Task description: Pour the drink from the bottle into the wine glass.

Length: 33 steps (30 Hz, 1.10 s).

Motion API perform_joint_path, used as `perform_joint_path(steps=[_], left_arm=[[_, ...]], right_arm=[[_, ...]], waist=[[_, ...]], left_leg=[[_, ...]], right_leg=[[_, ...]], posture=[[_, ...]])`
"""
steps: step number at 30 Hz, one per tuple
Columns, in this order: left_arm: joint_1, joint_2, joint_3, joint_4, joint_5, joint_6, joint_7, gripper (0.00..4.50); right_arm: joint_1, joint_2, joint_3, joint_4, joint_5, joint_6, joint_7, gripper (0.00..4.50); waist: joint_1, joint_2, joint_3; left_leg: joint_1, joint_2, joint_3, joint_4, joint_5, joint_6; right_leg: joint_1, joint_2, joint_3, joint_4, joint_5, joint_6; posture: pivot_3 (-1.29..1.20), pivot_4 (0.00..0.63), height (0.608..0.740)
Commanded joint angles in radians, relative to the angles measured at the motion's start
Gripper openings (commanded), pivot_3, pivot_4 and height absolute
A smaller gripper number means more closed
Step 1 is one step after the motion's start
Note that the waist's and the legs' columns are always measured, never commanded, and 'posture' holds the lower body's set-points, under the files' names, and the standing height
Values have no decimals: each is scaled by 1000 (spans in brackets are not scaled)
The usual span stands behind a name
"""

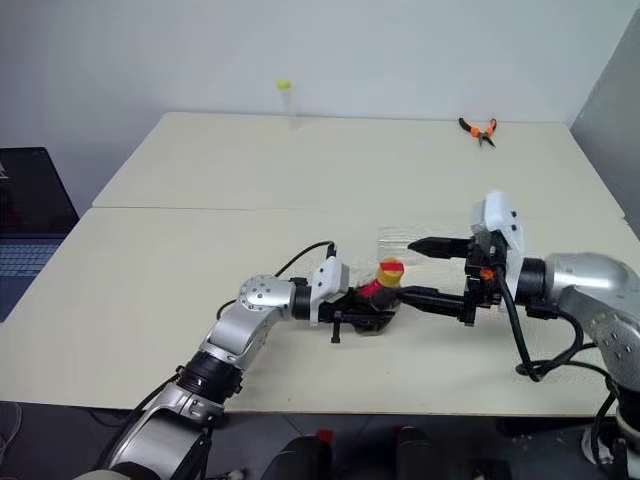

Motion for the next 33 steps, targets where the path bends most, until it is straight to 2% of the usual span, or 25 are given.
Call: perform_joint_path(steps=[1, 7, 14, 20, 24, 33], left_arm=[[-13, -8, 20, -14, -10, -28, 3, 902], [-16, -14, 16, 0, -5, -35, 10, 902], [-14, -18, 16, -2, -5, -34, 13, 901], [-9, -15, 15, -6, -5, -34, 13, 900], [-8, -14, 15, -7, -5, -34, 12, 900], [-8, -9, 16, -1, 1, -39, 5, 899]], right_arm=[[7, 82, -17, -123, 24, -26, -180, 4500], [5, 185, 79, -168, -83, -47, -351, 4500], [26, 169, 179, -162, -234, -112, -361, 4500], [77, 142, 172, -123, -317, -157, -331, 4500], [102, 140, 124, -111, -301, -166, -318, 4500], [223, 73, -44, -148, -96, -105, -222, 4500]], waist=[[-2, 0, 0], [-7, 0, 0], [-8, 0, 0], [-8, 0, 0], [-8, 0, 0], [-7, 0, 0]], left_leg=[[0, 0, 0, 0, 0, 0], [0, -1, -1, 0, 0, 0], [0, -1, -1, 0, 0, 0], [0, -1, 0, 0, 0, 0], [0, -1, 0, 0, 0, 0], [0, -1, 0, 0, 0, 0]], right_leg=[[0, 0, 0, 0, 0, 0], [0, 1, 0, 0, 0, 0], [0, 1, 0, 0, 0, 0], [0, 1, 0, 0, 0, 0], [0, 1, 0, 0, 0, 0], [1, 1, 0, 0, 0, 0]], posture=[[0, 150, 740], [0, 150, 740], [0, 150, 740], [0, 150, 740], [0, 150, 740], [0, 150, 740]])
